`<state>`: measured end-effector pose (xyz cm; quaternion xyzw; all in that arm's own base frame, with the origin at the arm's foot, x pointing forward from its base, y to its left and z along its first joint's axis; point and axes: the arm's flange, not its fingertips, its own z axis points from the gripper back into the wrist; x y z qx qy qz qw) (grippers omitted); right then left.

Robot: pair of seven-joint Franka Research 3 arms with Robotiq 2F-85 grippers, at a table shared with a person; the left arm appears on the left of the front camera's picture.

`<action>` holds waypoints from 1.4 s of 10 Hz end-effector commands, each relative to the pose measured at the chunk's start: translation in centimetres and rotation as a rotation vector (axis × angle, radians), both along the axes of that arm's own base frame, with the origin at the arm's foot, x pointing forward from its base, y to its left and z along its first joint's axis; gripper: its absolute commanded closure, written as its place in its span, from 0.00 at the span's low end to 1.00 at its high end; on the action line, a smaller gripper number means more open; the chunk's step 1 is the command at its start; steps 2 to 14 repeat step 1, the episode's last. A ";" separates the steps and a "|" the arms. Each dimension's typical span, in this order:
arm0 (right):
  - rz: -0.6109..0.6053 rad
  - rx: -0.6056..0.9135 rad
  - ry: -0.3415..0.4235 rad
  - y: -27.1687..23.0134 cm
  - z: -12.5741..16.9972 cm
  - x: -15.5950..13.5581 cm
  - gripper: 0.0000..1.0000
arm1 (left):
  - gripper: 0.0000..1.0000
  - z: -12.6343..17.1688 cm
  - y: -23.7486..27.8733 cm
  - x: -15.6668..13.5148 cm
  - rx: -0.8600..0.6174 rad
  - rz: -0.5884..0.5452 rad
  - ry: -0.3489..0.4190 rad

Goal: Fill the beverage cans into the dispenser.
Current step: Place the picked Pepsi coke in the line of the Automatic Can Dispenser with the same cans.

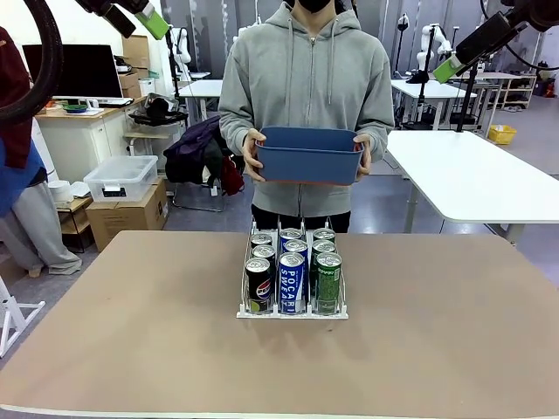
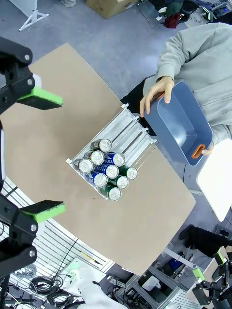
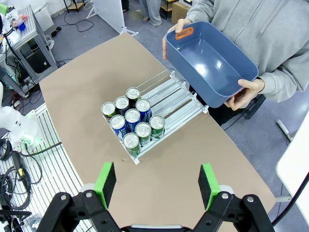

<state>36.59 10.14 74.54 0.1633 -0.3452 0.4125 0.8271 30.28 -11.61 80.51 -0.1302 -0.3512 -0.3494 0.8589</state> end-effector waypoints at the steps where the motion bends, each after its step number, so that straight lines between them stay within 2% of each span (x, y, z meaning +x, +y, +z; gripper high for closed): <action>1: 0.005 -0.001 0.008 -0.1 0.0 -0.1 0.09 | 0.00 0.0 0.1 0.0 0.000 0.000 0.002; 14: 0.005 -0.001 0.008 -0.1 0.0 -0.1 0.09 | 0.00 0.0 0.1 0.0 0.000 0.000 0.002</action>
